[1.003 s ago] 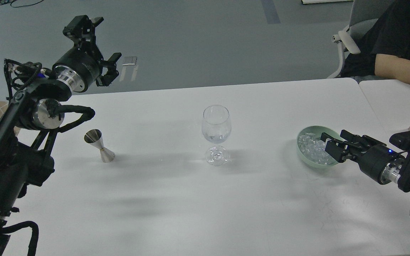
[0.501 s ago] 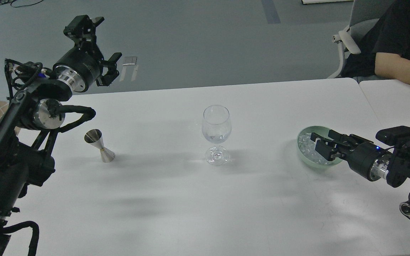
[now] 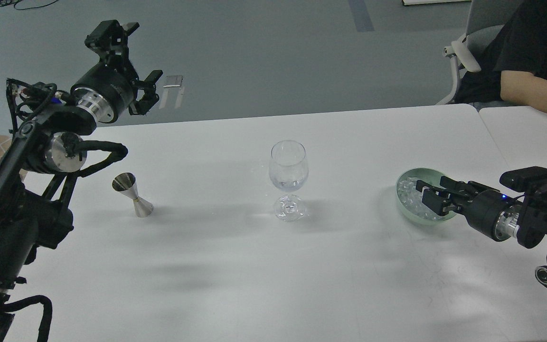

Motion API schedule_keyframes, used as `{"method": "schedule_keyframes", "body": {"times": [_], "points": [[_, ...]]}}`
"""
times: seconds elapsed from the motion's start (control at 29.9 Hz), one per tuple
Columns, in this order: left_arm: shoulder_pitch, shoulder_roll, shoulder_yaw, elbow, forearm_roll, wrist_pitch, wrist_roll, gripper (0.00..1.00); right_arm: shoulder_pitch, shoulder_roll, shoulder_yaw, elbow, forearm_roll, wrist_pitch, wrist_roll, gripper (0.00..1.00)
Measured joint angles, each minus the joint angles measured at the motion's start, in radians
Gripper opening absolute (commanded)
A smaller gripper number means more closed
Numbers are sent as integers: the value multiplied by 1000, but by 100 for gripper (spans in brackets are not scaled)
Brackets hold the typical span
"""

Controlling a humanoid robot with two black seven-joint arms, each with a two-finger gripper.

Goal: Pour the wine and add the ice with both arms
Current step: 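Close the right gripper on ice cubes in the bowl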

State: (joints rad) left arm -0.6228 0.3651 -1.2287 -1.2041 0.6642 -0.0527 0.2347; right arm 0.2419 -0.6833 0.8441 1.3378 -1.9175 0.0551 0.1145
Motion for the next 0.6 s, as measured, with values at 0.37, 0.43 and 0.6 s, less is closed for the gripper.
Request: {"method": "schedule_keyframes", "body": {"times": [0.37, 0.43, 0.6], "points": [[0, 0, 0, 0, 0, 0, -1, 98, 16, 3, -7, -12, 0, 40, -1, 62], [0, 0, 0, 0, 0, 0, -1, 98, 16, 4, -12, -16, 0, 41, -1, 61], [0, 0, 0, 0, 0, 0, -1, 98, 17, 4, -16, -20, 0, 42, -1, 59]]}}
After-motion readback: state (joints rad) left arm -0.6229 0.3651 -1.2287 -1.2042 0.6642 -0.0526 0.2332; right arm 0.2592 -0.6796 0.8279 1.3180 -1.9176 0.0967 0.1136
